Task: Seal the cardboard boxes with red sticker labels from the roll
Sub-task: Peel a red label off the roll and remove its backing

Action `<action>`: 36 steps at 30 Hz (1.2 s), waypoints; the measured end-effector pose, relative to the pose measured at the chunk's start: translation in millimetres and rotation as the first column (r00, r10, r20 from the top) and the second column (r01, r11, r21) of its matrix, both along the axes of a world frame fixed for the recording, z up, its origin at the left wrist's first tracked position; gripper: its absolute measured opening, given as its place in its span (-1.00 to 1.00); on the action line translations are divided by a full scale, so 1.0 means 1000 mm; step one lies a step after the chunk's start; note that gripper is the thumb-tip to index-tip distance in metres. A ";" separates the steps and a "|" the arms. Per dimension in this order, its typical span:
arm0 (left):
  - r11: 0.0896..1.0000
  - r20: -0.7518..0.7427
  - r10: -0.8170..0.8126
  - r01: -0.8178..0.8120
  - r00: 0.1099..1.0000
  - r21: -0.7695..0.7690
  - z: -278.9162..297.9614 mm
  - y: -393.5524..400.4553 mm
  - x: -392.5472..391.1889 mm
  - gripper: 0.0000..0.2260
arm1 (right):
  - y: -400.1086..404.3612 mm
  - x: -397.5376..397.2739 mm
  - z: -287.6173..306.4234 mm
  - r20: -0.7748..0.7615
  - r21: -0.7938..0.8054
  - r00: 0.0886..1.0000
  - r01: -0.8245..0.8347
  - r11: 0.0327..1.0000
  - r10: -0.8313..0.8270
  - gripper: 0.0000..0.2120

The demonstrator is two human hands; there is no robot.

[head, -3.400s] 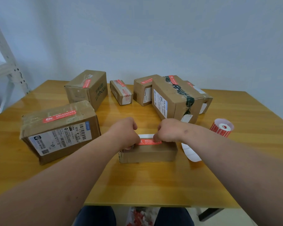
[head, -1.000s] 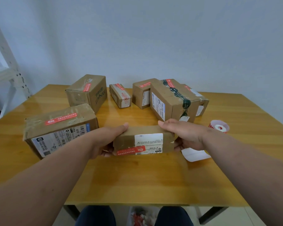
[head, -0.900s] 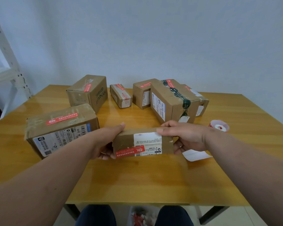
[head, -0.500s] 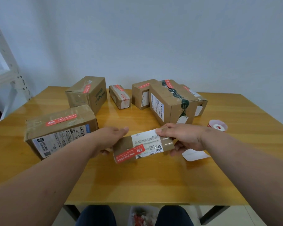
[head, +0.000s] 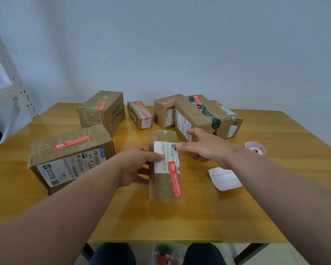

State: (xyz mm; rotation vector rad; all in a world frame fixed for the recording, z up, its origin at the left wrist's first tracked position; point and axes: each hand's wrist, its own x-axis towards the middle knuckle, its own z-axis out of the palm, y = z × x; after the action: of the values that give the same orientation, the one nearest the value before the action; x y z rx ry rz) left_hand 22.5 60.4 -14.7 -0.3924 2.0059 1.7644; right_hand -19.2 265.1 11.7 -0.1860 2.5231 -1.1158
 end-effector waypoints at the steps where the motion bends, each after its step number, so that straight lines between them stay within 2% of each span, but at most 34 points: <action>1: 0.995 0.011 0.064 -0.065 0.998 0.076 -0.002 0.002 0.001 -0.69 | -0.001 0.003 0.000 0.037 0.044 0.999 -0.036 0.998 0.034 -0.09; 4: 0.946 0.066 0.204 -0.214 0.977 0.245 -0.005 0.011 0.004 -0.75 | -0.009 0.014 -0.001 0.126 0.183 0.981 -0.169 0.969 0.147 0.12; 8: 0.929 0.079 0.267 -0.278 0.961 0.245 -0.007 0.018 0.007 -0.73 | -0.019 0.022 -0.008 0.042 0.330 0.976 -0.214 0.919 0.212 0.20; 10: 0.942 0.031 0.277 -0.278 0.960 0.187 -0.009 0.017 0.007 -0.50 | -0.018 0.021 -0.011 0.009 0.355 0.976 -0.206 0.912 0.217 0.14; 12: 0.954 -0.051 0.290 -0.285 0.956 0.087 -0.012 0.012 0.007 -0.12 | -0.014 0.020 -0.011 -0.026 0.351 0.977 -0.189 0.917 0.211 0.04; 13: 0.958 -0.107 0.286 -0.285 0.952 0.027 -0.013 0.009 0.007 -0.01 | -0.012 0.018 -0.010 -0.053 0.352 0.976 -0.180 0.919 0.212 -0.01; 14: 0.961 -0.159 0.267 -0.275 0.950 -0.030 -0.014 0.008 0.008 0.00 | -0.009 0.017 -0.009 -0.078 0.357 0.972 -0.179 0.917 0.220 -0.04; 18: 0.930 -0.183 0.178 -0.227 0.967 -0.290 -0.014 -0.001 0.008 -0.34 | -0.002 0.013 -0.006 -0.088 0.378 0.958 -0.221 0.899 0.273 -0.31; 19: 0.897 -0.163 0.142 -0.197 0.976 -0.397 -0.014 -0.004 0.009 -0.33 | 0.001 0.012 -0.006 -0.094 0.387 0.957 -0.220 0.895 0.275 -0.37; 21: 0.784 -0.093 0.022 -0.075 0.995 -0.616 -0.016 -0.007 0.009 -0.18 | 0.005 0.010 -0.007 -0.108 0.407 0.958 -0.203 0.891 0.267 -0.45; 23: 0.662 -0.110 -0.096 -0.019 0.989 -0.749 -0.019 -0.007 0.011 -0.10 | 0.010 0.009 -0.008 -0.110 0.436 0.962 -0.178 0.882 0.248 -0.49; 24: 0.640 -0.154 -0.150 -0.023 0.977 -0.768 -0.019 -0.005 0.012 -0.09 | 0.012 0.009 -0.009 -0.110 0.448 0.966 -0.163 0.879 0.235 -0.51; 26: 0.659 -0.225 -0.283 0.018 0.932 -0.752 -0.016 0.000 0.014 -0.13 | 0.016 0.008 -0.010 -0.100 0.451 0.974 -0.138 0.882 0.204 -0.54; 29: 0.658 -0.179 -0.472 0.210 0.863 -0.723 -0.010 0.009 0.016 -0.25 | 0.021 0.009 -0.010 -0.068 0.405 0.985 -0.118 0.907 0.159 -0.64; 32: 0.571 -0.078 -0.539 0.296 0.839 -0.766 -0.013 0.013 0.016 -0.25 | 0.024 0.010 -0.010 -0.023 0.306 0.992 -0.111 0.945 0.124 -0.75; 36: 0.471 -0.087 -0.548 0.221 0.832 -0.854 -0.016 0.017 0.015 -0.26 | 0.024 0.009 -0.012 -0.044 0.296 0.992 -0.104 0.949 0.122 -0.77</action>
State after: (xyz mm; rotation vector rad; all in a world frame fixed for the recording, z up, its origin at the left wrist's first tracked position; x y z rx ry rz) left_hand 37.8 77.6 -30.9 0.1728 2.8183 0.5101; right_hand -9.8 289.1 -0.5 -0.2844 2.6577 -0.6901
